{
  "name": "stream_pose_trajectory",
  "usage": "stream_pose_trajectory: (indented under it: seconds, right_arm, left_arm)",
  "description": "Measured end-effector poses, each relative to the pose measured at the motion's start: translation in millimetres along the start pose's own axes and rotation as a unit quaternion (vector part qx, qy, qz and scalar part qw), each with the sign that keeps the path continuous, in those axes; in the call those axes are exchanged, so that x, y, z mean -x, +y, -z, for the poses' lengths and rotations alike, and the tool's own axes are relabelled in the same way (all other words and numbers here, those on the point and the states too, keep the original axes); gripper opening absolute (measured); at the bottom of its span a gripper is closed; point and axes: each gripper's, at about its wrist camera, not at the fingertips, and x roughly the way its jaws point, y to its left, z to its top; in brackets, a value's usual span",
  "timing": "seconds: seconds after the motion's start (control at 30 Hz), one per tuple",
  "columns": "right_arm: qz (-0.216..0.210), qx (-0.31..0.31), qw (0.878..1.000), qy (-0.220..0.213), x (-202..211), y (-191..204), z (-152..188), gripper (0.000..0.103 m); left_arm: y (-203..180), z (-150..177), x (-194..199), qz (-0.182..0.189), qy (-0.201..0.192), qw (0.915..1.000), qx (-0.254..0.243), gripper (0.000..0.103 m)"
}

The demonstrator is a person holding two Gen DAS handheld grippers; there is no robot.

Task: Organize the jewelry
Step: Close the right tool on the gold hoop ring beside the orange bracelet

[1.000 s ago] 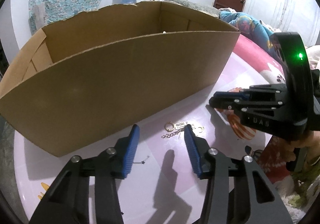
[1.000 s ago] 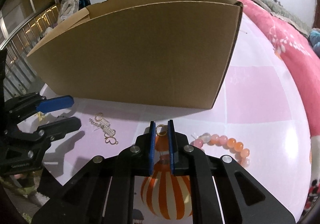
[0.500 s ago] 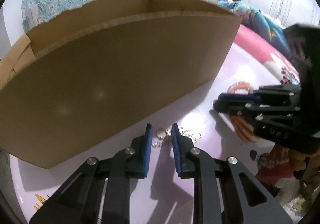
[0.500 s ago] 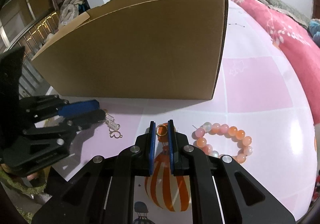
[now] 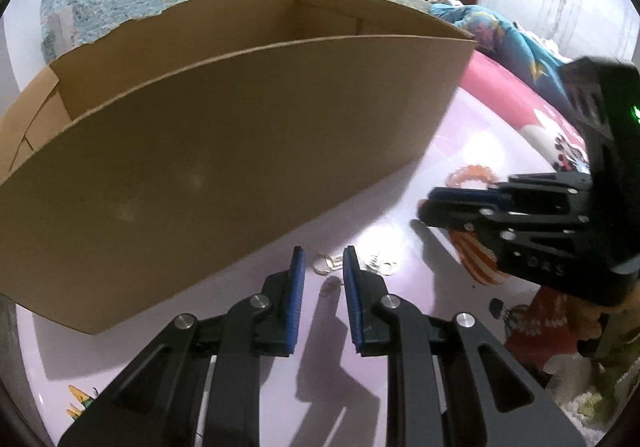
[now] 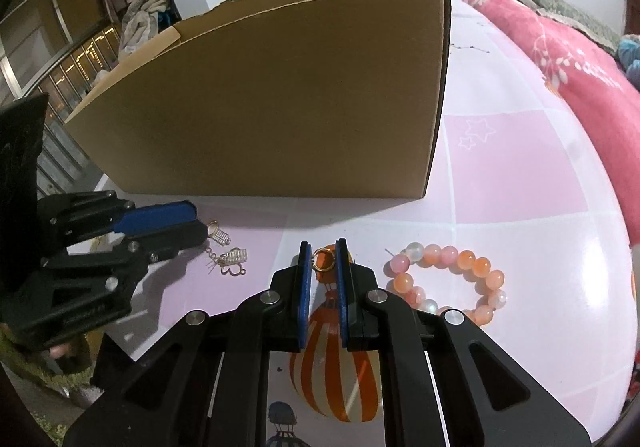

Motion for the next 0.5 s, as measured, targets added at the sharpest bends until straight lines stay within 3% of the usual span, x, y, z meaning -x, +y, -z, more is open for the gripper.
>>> stream_pose_trajectory:
  seconds: [0.5]
  right_arm:
    - [-0.001,-0.001,1.0,0.0,0.8,0.0,-1.9,0.01]
  left_arm:
    - [0.5,-2.1,-7.5,0.007,0.017,0.9996,-0.021,0.019]
